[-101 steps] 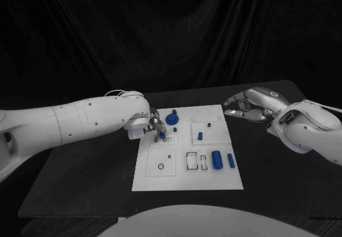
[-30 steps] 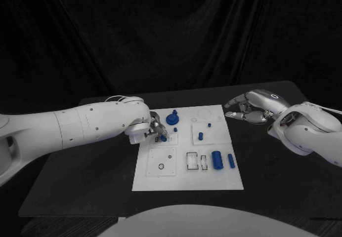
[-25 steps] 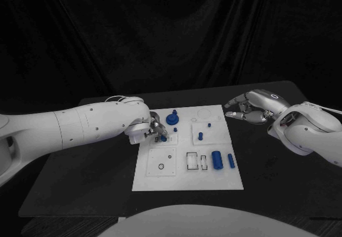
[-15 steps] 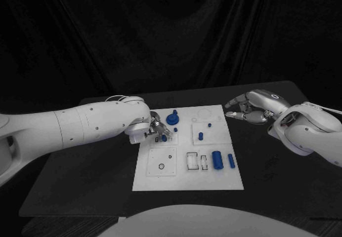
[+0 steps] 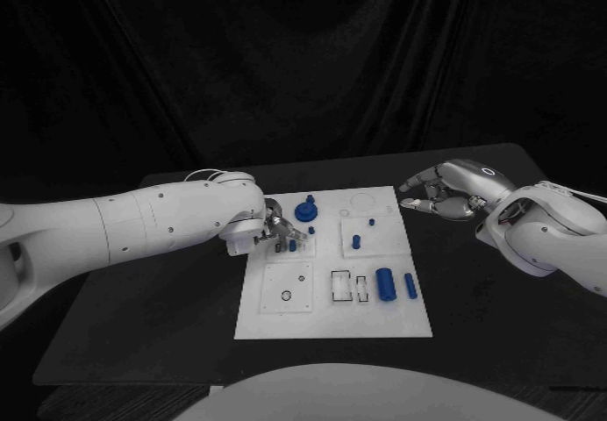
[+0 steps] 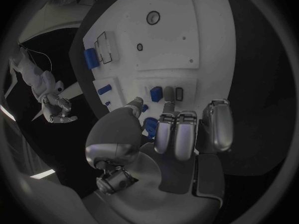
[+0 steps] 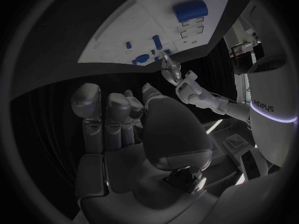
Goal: Assemble the parts on the task board
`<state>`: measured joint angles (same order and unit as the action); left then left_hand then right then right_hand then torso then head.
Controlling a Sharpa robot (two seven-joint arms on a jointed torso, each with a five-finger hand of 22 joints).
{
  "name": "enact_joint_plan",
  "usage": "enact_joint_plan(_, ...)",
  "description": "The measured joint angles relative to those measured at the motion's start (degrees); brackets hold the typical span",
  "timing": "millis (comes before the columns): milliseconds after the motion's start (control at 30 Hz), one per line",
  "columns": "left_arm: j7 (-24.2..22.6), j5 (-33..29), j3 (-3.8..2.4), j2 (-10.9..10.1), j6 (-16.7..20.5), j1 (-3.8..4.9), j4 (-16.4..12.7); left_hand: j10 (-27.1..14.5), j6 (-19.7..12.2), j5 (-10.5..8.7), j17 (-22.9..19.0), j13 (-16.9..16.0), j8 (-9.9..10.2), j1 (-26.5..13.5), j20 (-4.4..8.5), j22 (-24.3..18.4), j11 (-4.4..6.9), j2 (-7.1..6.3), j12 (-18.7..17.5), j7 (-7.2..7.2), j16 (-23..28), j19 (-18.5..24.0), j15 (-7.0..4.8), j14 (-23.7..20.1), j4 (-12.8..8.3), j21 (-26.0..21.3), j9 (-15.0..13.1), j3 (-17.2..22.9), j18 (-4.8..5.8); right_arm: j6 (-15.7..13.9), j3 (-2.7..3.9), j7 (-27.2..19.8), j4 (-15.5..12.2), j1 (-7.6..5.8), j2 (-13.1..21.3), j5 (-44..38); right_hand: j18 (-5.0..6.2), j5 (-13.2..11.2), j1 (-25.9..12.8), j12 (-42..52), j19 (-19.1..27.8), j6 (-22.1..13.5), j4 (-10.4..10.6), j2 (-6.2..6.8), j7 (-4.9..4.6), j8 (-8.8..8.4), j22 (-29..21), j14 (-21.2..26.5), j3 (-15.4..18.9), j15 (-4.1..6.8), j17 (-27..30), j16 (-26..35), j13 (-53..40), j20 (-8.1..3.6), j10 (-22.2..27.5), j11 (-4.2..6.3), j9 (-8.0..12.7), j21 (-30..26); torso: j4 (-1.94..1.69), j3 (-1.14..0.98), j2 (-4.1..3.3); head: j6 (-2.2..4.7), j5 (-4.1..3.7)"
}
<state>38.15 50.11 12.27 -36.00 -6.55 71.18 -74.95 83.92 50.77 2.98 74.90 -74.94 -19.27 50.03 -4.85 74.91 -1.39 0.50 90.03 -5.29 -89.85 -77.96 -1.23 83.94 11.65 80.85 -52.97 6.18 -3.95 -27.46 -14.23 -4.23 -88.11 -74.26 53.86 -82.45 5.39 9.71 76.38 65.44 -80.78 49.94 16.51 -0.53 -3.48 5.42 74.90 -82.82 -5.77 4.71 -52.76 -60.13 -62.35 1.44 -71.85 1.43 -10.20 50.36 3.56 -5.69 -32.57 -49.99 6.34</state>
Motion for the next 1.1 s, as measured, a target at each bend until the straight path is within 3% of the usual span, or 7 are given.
enact_joint_plan(100,0.2,0.5,0.06,-0.2,0.0,-0.08,-0.2,0.1,-0.3,0.00,0.0,0.0,-4.2,1.5,0.36,0.0,0.47,0.49,0.0,0.91,0.0,-0.7,-0.51,-0.1,0.7,0.0,-5.1,-1.8,0.00,0.0,0.00,0.0,0.0,0.00,0.1,0.0,0.00,0.0,0.0,0.0,0.0,0.0,0.0,0.00,0.00,0.00,0.0,0.0,0.0,0.00,0.0,0.0,0.0,0.00,0.0,0.00,0.0,0.0,0.00,0.00,-0.01,0.00,0.03)
enact_joint_plan(233,0.4,0.9,0.08,-0.6,0.0,-0.11,-0.6,0.1,-0.6,0.00,0.0,0.0,-6.3,2.3,0.36,0.0,0.88,1.33,0.0,1.21,0.0,-0.7,-0.72,0.1,0.8,0.0,-7.7,-2.5,0.00,0.0,0.00,0.0,0.0,0.00,0.1,0.0,0.00,0.0,0.0,0.0,0.0,0.0,0.0,0.00,0.00,0.00,0.0,0.0,0.0,0.00,0.0,0.0,0.0,0.00,0.0,0.00,0.0,0.0,-0.01,0.01,-0.03,0.00,0.03)
enact_joint_plan(567,0.4,1.5,0.08,-1.4,0.2,-0.11,-1.9,0.1,-0.8,0.00,0.0,0.0,-6.7,3.3,0.56,0.0,0.88,1.78,0.0,1.40,0.0,-0.9,-0.72,0.1,0.8,0.0,-8.7,-2.5,0.00,0.1,0.00,0.1,0.0,0.01,0.2,0.0,0.00,0.0,0.0,0.0,0.0,0.0,0.0,0.00,0.00,-0.22,0.0,0.0,0.0,0.00,0.0,0.0,0.1,0.00,0.0,0.00,0.0,0.0,0.00,0.04,-0.03,0.00,0.12)
enact_joint_plan(733,-0.7,1.6,0.10,-3.5,2.0,0.07,-4.5,0.0,-0.6,0.00,0.0,0.0,-7.3,3.6,0.77,0.0,1.13,1.55,0.0,1.64,0.0,-1.1,-1.04,0.0,0.9,0.0,-9.2,-3.3,0.00,0.1,0.00,0.1,0.0,0.01,0.4,0.0,0.00,0.0,0.0,0.0,0.0,0.0,0.0,0.00,0.00,-0.22,0.0,0.0,0.0,0.00,0.0,0.0,0.0,0.00,0.0,0.00,0.0,-0.2,0.03,0.04,0.01,0.00,-0.01)
enact_joint_plan(800,-1.2,1.6,0.15,-4.3,2.8,0.63,-5.4,0.1,-0.5,0.00,0.0,0.0,-7.4,3.6,1.01,0.0,1.28,1.55,0.0,1.72,0.0,-1.4,-1.13,0.1,1.2,0.0,-9.4,-3.7,0.00,0.1,0.00,0.1,0.0,0.02,0.4,0.0,0.00,0.0,0.0,0.0,0.0,0.0,0.0,0.00,0.00,-0.22,0.0,0.0,0.0,0.00,0.0,0.0,0.0,0.00,0.0,0.00,0.0,-0.2,0.03,0.04,0.03,0.00,-0.05)
enact_joint_plan(933,-2.3,1.6,0.14,-5.8,4.5,2.91,-7.0,0.1,-0.2,0.00,0.0,0.0,-7.7,3.9,1.19,0.0,1.28,1.25,0.0,2.03,0.0,-1.5,-1.13,0.1,1.6,0.2,-9.8,-4.6,0.01,0.1,0.00,0.1,0.0,0.02,0.5,0.0,0.00,0.0,0.0,0.0,0.0,0.0,0.0,0.00,0.00,-0.22,0.0,0.0,0.0,0.00,0.0,0.0,0.0,0.00,0.0,0.00,0.0,-0.2,0.03,0.03,0.03,0.00,-0.19)
enact_joint_plan(1100,-3.3,1.7,0.06,-7.5,5.7,6.34,-8.3,0.1,2.1,0.00,0.0,0.0,-11.9,5.6,1.79,0.0,2.53,1.33,0.0,3.25,0.0,-2.8,-2.16,0.1,2.0,0.8,-13.3,-6.0,0.01,0.1,0.00,0.2,0.0,0.02,0.5,0.0,0.00,0.0,0.0,0.0,0.0,0.0,0.0,0.00,0.00,-0.22,0.0,0.0,0.0,0.00,0.0,0.0,0.1,0.00,0.0,0.00,0.1,-0.2,0.00,0.02,0.03,0.00,-0.44)
